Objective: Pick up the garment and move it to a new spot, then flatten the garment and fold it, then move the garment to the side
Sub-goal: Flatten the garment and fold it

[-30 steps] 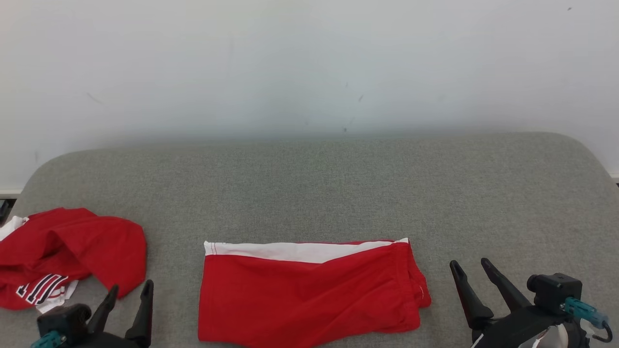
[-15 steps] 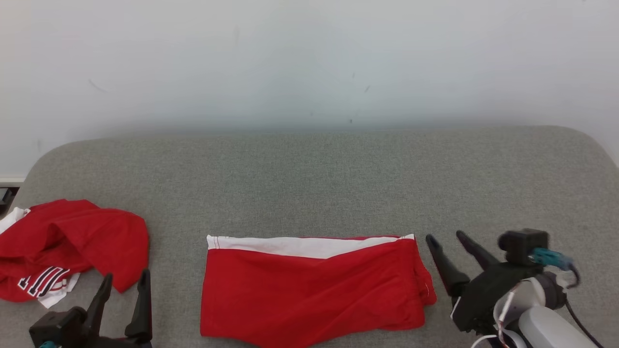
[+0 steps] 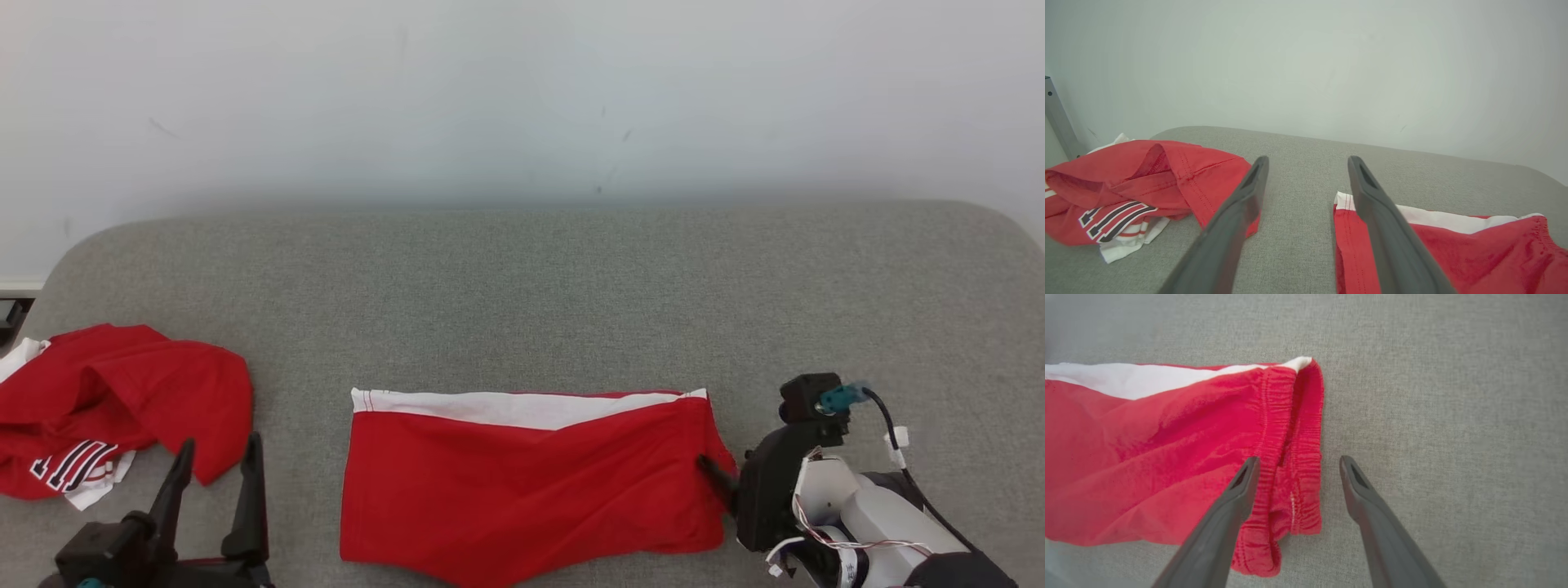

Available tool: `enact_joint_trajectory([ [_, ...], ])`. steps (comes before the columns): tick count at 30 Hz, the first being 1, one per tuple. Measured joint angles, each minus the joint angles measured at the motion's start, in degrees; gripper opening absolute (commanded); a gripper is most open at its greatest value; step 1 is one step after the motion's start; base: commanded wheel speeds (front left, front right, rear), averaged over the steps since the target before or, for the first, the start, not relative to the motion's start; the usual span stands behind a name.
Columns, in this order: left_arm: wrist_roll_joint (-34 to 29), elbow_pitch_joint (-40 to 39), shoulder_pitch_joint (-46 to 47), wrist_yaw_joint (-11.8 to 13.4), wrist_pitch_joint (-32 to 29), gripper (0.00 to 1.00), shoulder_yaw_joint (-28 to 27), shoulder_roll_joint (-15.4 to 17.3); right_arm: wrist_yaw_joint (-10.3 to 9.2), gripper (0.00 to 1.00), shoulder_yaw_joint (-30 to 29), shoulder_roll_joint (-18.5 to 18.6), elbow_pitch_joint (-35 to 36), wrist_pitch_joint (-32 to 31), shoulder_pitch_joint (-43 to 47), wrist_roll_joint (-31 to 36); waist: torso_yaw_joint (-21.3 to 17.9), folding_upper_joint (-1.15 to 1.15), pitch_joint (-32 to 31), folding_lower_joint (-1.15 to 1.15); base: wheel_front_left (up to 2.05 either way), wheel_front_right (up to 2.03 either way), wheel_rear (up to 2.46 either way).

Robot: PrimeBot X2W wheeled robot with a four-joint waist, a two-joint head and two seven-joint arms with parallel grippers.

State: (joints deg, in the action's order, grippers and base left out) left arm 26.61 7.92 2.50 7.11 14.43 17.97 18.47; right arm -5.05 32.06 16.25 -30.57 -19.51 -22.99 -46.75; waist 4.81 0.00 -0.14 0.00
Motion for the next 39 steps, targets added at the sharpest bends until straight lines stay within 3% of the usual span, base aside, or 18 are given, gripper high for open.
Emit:
enact_joint_trajectory([
  [16, -1.4, -1.1, 0.6, 0.0, 0.0, 1.0, 1.5, -0.9, -0.05, 1.0, 1.4, -4.2, -9.4, -8.3, -4.2, -2.2, 1.6, 0.0, 1.6, 0.0, 0.0, 0.0, 0.0],
  [18, -1.4, -0.8, 1.0, 0.0, 0.0, 1.0, 1.6, -1.2, 0.09, 0.43, 1.7, -4.4, -10.2, -8.8, -4.9, -2.1, 1.9, 0.0, 1.8, 0.0, 0.0, 0.0, 0.0],
  [19, -1.4, -0.8, 1.3, 0.0, 0.0, 1.0, 1.6, -1.3, 0.14, 0.0, 2.0, -4.4, -10.5, -8.8, -5.2, -2.0, 2.0, 0.0, 1.8, 0.0, 0.0, 0.0, 0.0],
  [28, -1.4, 0.6, 1.1, 0.0, 0.0, 1.0, 1.1, -1.5, 2.68, 0.0, 2.6, -4.0, -13.4, -8.7, -7.2, -1.5, 1.5, 0.0, 1.4, 0.0, 0.0, 0.0, 0.0],
  [35, -1.4, 1.0, 0.0, 0.0, 0.0, 1.0, 1.0, -2.0, 4.39, 0.0, 1.2, 3.9, -14.5, -8.7, -8.9, -0.7, -0.6, 0.0, 0.4, 0.0, 0.0, 0.0, 0.0],
  [39, -1.3, 1.6, 0.0, 0.0, 0.0, 1.0, 1.2, -2.0, 6.31, 0.0, 1.1, 4.0, -13.7, -9.8, -9.2, -1.2, -1.5, 0.0, 0.2, 0.0, 0.0, 0.0, 0.0],
])
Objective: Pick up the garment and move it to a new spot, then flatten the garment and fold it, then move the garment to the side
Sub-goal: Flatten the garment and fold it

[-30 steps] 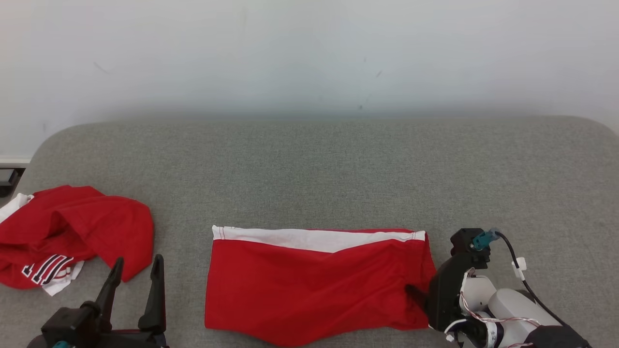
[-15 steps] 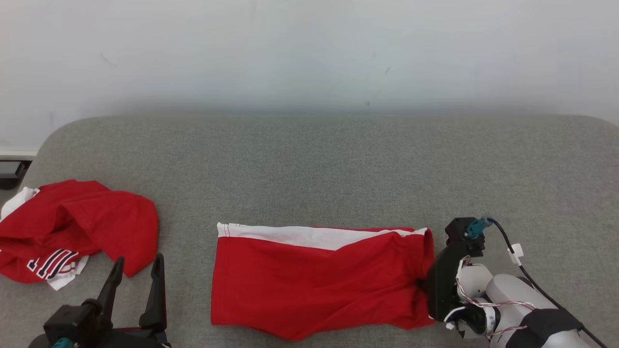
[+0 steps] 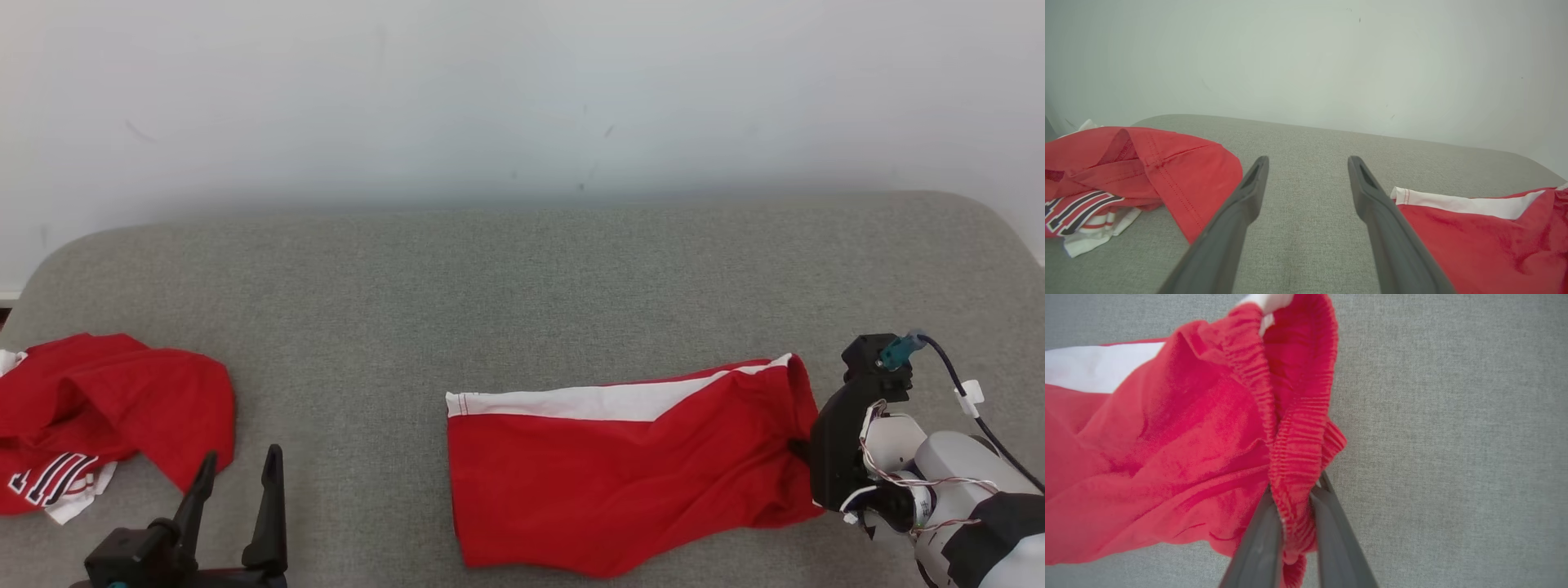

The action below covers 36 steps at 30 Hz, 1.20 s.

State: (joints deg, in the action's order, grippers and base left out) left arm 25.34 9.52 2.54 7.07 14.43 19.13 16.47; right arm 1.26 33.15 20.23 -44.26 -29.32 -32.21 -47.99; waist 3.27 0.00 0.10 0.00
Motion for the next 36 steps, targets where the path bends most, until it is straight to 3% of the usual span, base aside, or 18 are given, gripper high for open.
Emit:
enact_joint_trajectory([
  [6, 0.0, 0.7, 0.1, -0.1, 0.0, 1.0, 0.4, -0.3, 3.91, 0.0, -2.3, -1.6, 3.9, -4.2, -0.3, -6.6, -0.6, 0.0, -0.2, 0.0, 0.0, 0.0, 0.0],
  [11, 0.0, 1.2, 0.2, -0.6, 0.0, 1.0, 1.2, -1.0, 4.78, 0.0, -3.3, -3.5, 8.0, -9.3, -0.4, -12.2, -0.4, 0.0, -0.4, 0.0, 0.0, 0.0, 0.0],
  [20, 0.0, 2.7, 1.1, -1.1, 0.0, 1.0, 2.4, -2.2, 4.79, 0.0, -2.8, -6.5, 13.1, -16.7, -0.2, -16.7, 1.4, 0.0, -0.4, 0.0, 0.0, 0.0, 0.0],
  [36, 0.0, 5.0, 3.3, -2.1, 0.0, 1.0, 4.5, -4.2, -0.35, 0.0, -2.0, -11.0, 12.5, -20.2, -1.1, -18.2, 4.6, 0.0, -0.2, 0.0, 0.0, 0.0, 0.0],
])
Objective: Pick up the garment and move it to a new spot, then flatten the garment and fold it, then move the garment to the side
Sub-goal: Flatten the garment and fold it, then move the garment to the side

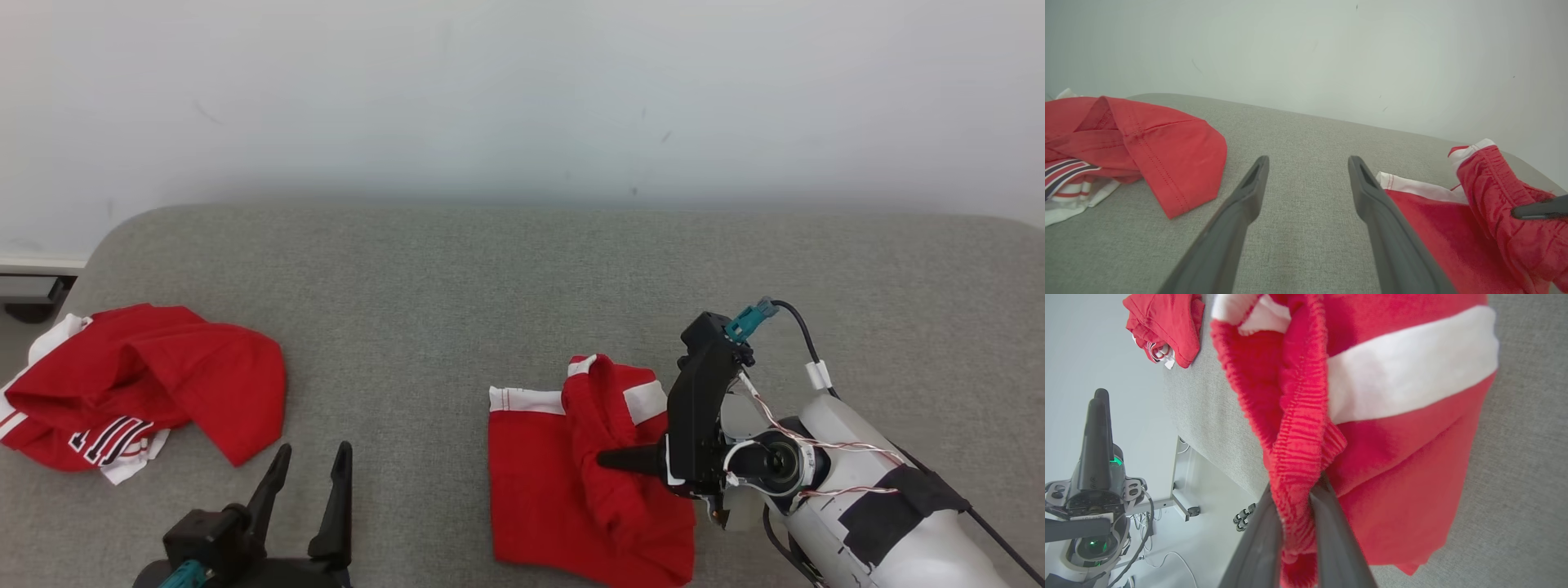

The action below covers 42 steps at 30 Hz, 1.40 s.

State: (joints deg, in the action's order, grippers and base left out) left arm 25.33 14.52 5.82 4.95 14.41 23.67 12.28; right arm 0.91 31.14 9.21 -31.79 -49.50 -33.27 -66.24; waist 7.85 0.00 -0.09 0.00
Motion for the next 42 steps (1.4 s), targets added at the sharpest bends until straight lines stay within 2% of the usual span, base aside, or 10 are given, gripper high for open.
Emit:
enact_joint_trajectory([
  [12, -0.1, 1.9, 1.9, -1.0, 0.0, 1.0, 1.6, -1.8, -3.54, 0.0, -0.8, -1.9, -3.4, 0.6, -0.5, -0.2, 3.2, 0.0, 0.3, 0.0, 0.0, 0.0, 0.0],
  [18, -0.1, 3.2, 2.8, -1.4, 0.0, 1.0, 2.0, -2.5, -4.02, 0.0, -1.3, -2.4, -5.7, 2.1, -1.6, -0.2, 4.8, 0.0, 0.6, 0.0, 0.0, 0.0, 0.0],
  [19, -0.1, 3.2, 2.8, -1.4, 0.0, 1.0, 1.9, -2.4, -4.08, 0.33, -1.2, -2.6, -6.1, 2.2, -1.7, -0.2, 5.0, 0.0, 0.6, 0.0, 0.0, 0.0, 0.0],
  [20, -0.1, 3.3, 2.8, -1.4, 0.0, 1.0, 1.7, -2.4, -4.19, 0.48, -1.1, -2.7, -6.5, 2.3, -1.7, -0.1, 5.2, 0.0, 0.6, 0.0, 0.0, 0.0, 0.0],
  [21, -0.1, 3.5, 2.8, -1.4, 0.0, 1.0, 1.6, -2.3, -4.19, 1.0, -1.0, -2.9, -6.8, 2.4, -1.7, -0.1, 5.2, 0.0, 0.5, 0.0, 0.0, 0.0, 0.0],
  [25, -0.1, 4.3, 2.6, -1.4, 0.0, 1.0, 1.1, -2.0, -3.81, 1.0, -0.6, -3.2, -7.6, 2.4, -2.6, -0.1, 5.0, 0.0, 0.0, 0.0, 0.0, 0.0, 0.0],
  [30, -0.1, 4.5, 1.8, -1.4, 0.0, 1.0, 0.9, -1.8, -2.23, 1.0, -1.1, -2.4, -6.4, 3.1, -2.5, -0.1, 3.8, 0.0, -0.8, 0.0, 0.0, 0.0, 0.0],
  [35, -0.1, 4.1, 0.2, -0.9, 0.0, 1.0, 0.8, -1.5, -0.85, 1.0, -2.0, 2.3, -2.7, 6.1, -1.5, 1.4, 2.2, 0.0, -1.3, 0.0, 0.0, 0.0, 0.0],
  [42, -0.2, 2.1, 0.0, -0.4, 0.0, 1.0, 0.0, -1.1, -0.92, 1.0, -2.6, 6.6, 0.1, 8.3, 2.3, 3.8, 0.2, 0.0, -1.5, 0.0, 0.0, 0.0, 0.0],
])
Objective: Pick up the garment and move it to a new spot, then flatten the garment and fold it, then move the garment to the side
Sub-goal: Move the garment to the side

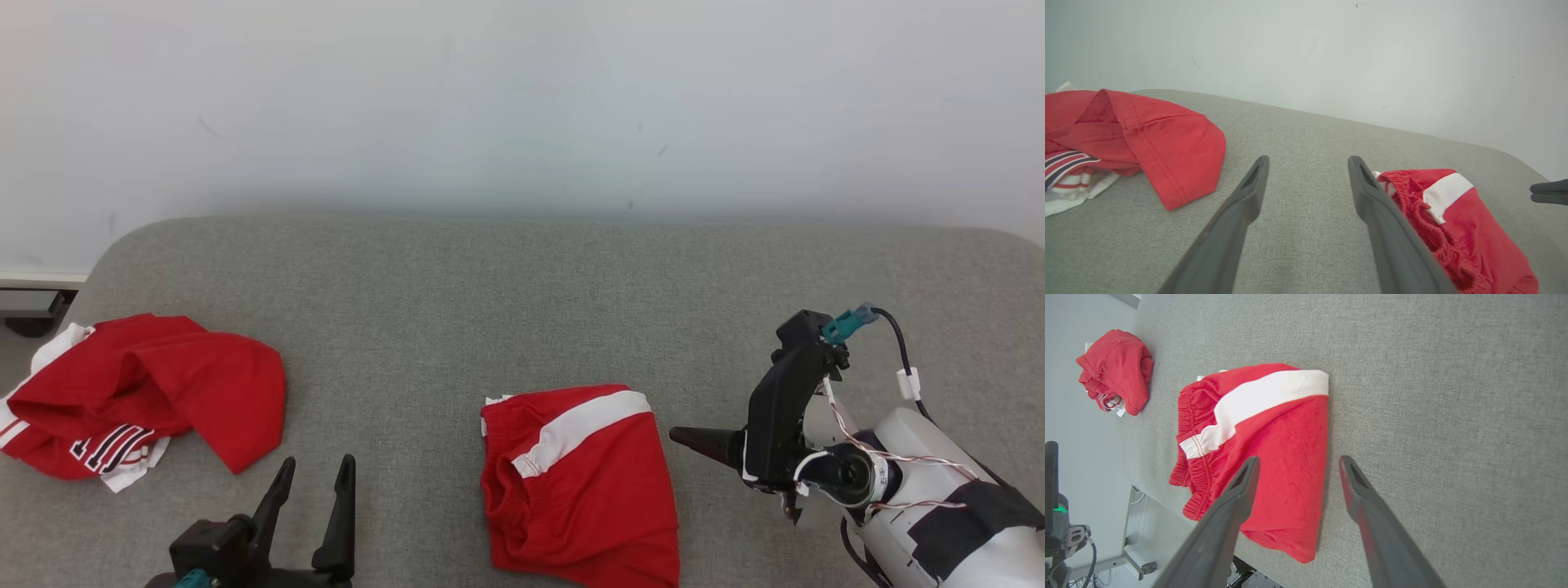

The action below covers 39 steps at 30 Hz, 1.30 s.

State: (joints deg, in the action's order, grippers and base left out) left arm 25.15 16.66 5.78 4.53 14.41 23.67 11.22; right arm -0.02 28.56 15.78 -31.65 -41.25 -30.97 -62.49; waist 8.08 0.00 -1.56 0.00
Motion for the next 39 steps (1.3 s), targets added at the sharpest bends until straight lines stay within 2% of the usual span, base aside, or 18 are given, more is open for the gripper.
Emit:
enact_joint_trajectory([
  [2, -0.1, -0.5, 0.0, 0.0, 0.0, 1.0, 0.0, 0.0, -0.09, 1.0, 0.0, 0.2, 0.2, 0.5, 0.5, 0.1, -0.3, 0.0, 0.2, 0.0, 0.0, 0.0, 0.0],
  [8, -0.6, -1.2, 0.4, 0.0, 0.0, 1.0, 0.6, -0.3, -2.02, 1.0, 1.3, -0.1, 0.2, 0.5, 1.4, 1.4, 0.1, 0.0, 0.9, 0.0, 0.0, 0.0, 0.0],
  [15, -0.6, -1.4, 1.8, -0.1, 0.0, 1.0, 1.4, -1.4, -4.54, 1.0, 1.9, -1.2, -2.8, -0.2, 1.2, 1.8, 1.9, 0.0, 2.2, 0.0, 0.0, 0.0, 0.0],
  [28, -0.6, -0.3, 4.1, -1.0, 0.0, 1.0, 1.5, -2.4, -6.06, 1.0, 2.0, -2.9, -8.9, -1.7, -0.1, 2.5, 5.9, 0.0, 4.0, 0.0, 0.0, 0.0, 0.0],
  [29, -0.6, -0.1, 4.1, -1.0, 0.0, 1.0, 1.4, -2.4, -6.06, 0.71, 1.9, -3.1, -9.1, -1.9, -0.3, 2.5, 6.1, 0.0, 4.1, 0.0, 0.0, 0.0, 0.0],
  [30, -0.6, 0.1, 4.1, -1.0, 0.0, 1.0, 1.3, -2.4, -6.09, 0.21, 1.7, -3.3, -9.3, -1.8, -0.3, 2.4, 6.2, 0.0, 4.2, 0.0, 0.0, 0.0, 0.0],
  [31, -0.6, 0.3, 4.1, -1.0, 0.0, 1.0, 1.3, -2.4, -6.1, 0.0, 1.5, -3.5, -9.4, -1.8, -0.3, 2.2, 6.3, 0.0, 4.2, 0.0, 0.0, 0.0, 0.0],
  [39, -0.5, 0.8, 3.9, -1.0, 0.0, 1.0, 0.3, -2.1, -6.01, 0.0, 2.0, -4.8, -11.1, -2.2, -1.8, 2.0, 5.2, 0.0, 3.8, 0.0, 0.0, 0.0, 0.0],
])
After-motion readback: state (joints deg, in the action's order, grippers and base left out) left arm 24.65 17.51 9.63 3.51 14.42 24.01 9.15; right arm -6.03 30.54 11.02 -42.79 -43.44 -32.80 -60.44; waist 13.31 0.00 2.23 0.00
